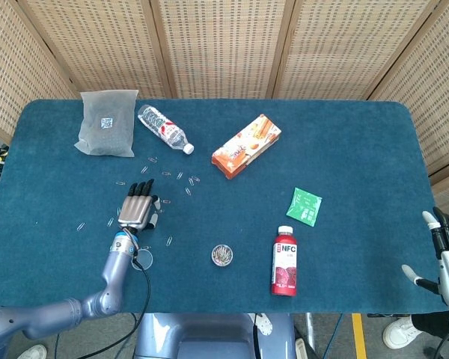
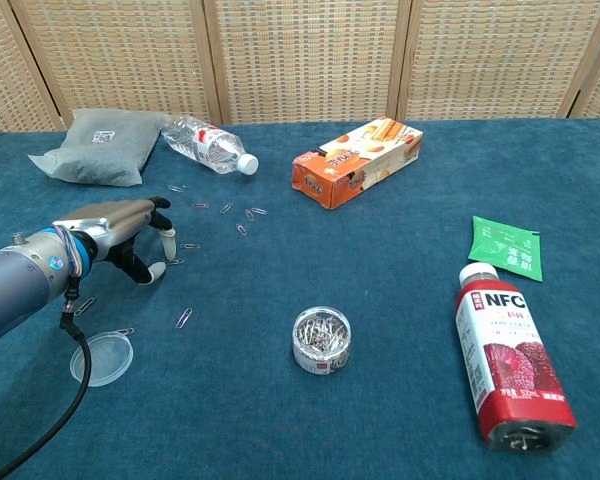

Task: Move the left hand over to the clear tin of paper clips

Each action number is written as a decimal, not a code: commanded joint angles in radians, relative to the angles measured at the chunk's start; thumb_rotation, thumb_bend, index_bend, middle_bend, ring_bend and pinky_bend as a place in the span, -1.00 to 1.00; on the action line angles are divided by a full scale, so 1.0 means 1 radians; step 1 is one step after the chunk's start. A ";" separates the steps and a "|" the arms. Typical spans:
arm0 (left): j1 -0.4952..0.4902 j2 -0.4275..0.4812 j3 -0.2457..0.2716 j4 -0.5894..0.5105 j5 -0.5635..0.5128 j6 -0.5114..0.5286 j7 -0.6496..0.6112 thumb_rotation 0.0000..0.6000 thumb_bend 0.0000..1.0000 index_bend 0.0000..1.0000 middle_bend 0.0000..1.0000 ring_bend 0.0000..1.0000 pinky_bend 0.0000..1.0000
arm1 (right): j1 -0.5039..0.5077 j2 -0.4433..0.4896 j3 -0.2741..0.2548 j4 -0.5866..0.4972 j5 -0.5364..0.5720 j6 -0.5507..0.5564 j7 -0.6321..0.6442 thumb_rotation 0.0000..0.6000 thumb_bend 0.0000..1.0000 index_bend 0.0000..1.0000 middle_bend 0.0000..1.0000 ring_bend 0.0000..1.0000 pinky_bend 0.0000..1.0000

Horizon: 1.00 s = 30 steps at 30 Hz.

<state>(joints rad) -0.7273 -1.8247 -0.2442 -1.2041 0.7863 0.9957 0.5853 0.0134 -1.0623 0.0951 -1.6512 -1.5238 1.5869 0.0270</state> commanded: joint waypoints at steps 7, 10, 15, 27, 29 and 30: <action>-0.005 -0.008 0.002 0.012 0.004 -0.004 -0.008 1.00 -0.09 -0.05 -1.00 -1.00 -1.00 | 0.002 0.002 0.001 0.001 0.004 -0.004 0.007 1.00 -1.00 -1.00 -1.00 -1.00 -1.00; -0.004 -0.012 0.010 0.016 0.006 -0.004 -0.006 1.00 -0.09 0.02 -1.00 -1.00 -1.00 | 0.002 0.003 0.000 0.000 0.001 -0.004 0.008 1.00 -1.00 -1.00 -1.00 -1.00 -1.00; -0.002 -0.015 0.015 0.018 0.010 -0.003 -0.007 1.00 -0.09 0.18 -1.00 -1.00 -1.00 | 0.002 0.003 -0.001 -0.002 0.000 -0.003 0.009 1.00 -1.00 -1.00 -1.00 -1.00 -1.00; 0.000 -0.017 0.018 0.015 0.011 -0.005 -0.008 1.00 -0.06 0.38 -1.00 -1.00 -1.00 | 0.002 0.006 -0.002 -0.001 -0.002 -0.002 0.019 1.00 -1.00 -1.00 -1.00 -1.00 -1.00; 0.000 -0.017 0.018 0.013 0.013 -0.005 -0.010 1.00 -0.07 0.38 -1.00 -1.00 -1.00 | 0.002 0.006 -0.002 -0.001 -0.002 -0.002 0.020 1.00 -1.00 -1.00 -1.00 -1.00 -1.00; 0.000 -0.017 0.019 0.012 0.016 -0.004 -0.012 1.00 -0.07 0.39 -1.00 -1.00 -1.00 | 0.002 0.006 -0.002 -0.001 -0.002 -0.002 0.020 1.00 -1.00 -1.00 -1.00 -1.00 -1.00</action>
<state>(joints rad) -0.7273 -1.8415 -0.2257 -1.1915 0.8013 0.9911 0.5740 0.0151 -1.0562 0.0926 -1.6519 -1.5261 1.5850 0.0473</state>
